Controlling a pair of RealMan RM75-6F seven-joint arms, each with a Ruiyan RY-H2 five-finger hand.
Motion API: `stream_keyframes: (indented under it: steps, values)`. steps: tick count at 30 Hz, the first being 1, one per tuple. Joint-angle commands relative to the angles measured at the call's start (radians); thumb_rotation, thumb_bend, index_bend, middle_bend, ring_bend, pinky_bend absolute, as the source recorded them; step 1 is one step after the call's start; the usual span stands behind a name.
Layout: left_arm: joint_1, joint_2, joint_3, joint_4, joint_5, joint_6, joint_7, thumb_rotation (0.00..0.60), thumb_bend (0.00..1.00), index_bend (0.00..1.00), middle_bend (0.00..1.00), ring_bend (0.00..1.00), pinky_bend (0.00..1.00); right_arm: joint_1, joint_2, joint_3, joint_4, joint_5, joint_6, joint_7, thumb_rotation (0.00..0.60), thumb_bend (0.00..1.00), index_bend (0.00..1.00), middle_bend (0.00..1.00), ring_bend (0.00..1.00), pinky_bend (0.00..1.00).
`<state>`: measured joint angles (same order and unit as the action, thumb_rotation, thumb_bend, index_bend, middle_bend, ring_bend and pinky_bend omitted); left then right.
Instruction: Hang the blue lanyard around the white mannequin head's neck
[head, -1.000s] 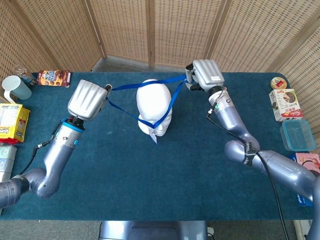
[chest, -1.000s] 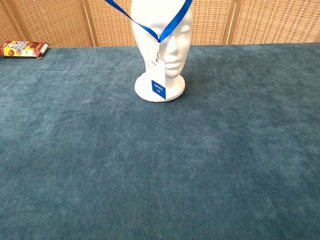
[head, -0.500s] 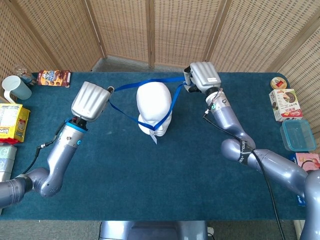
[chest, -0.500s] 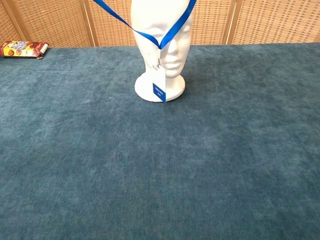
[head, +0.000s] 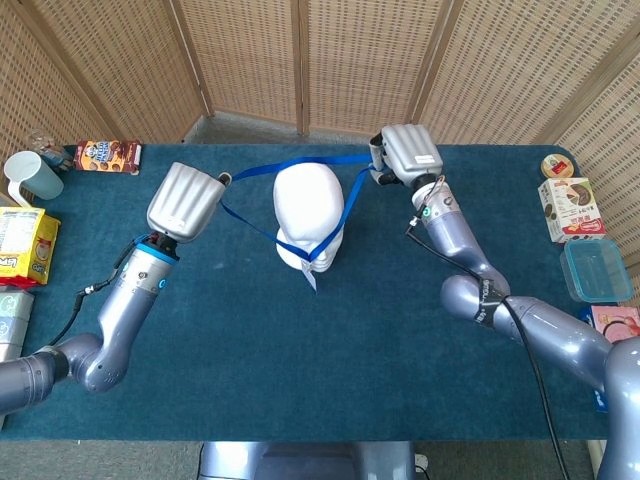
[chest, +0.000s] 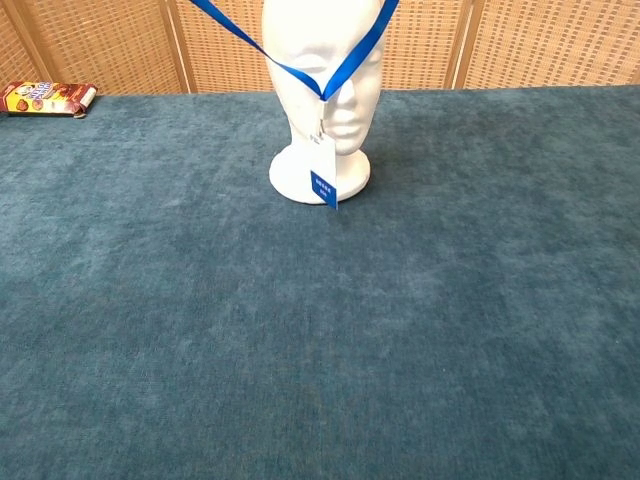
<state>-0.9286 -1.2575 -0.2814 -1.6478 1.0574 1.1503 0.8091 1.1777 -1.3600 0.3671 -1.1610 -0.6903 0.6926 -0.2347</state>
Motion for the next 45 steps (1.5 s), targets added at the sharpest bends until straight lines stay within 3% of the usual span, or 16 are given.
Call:
stream_keyframes:
  steps: [1, 31, 45]
  values:
    - [-0.004, -0.004, 0.001, 0.003, -0.005, -0.002, 0.004, 0.600, 0.43, 0.61, 1.00, 1.00, 1.00, 0.001, 0.001, -0.001, 0.004, 0.005, -0.002, -0.003, 0.600, 0.46, 0.69, 0.97, 1.00, 1.00]
    - [-0.019, -0.009, 0.016, -0.012, -0.067, 0.013, 0.042, 0.600, 0.27, 0.61, 1.00, 1.00, 1.00, 0.008, 0.010, -0.020, 0.013, 0.042, -0.027, -0.016, 0.600, 0.43, 0.44, 0.97, 1.00, 1.00]
    - [-0.025, -0.006, 0.023, -0.017, -0.075, 0.022, 0.063, 0.600, 0.22, 0.60, 1.00, 1.00, 1.00, 0.020, 0.027, -0.038, 0.000, 0.072, -0.023, -0.059, 0.600, 0.34, 0.38, 0.97, 1.00, 1.00]
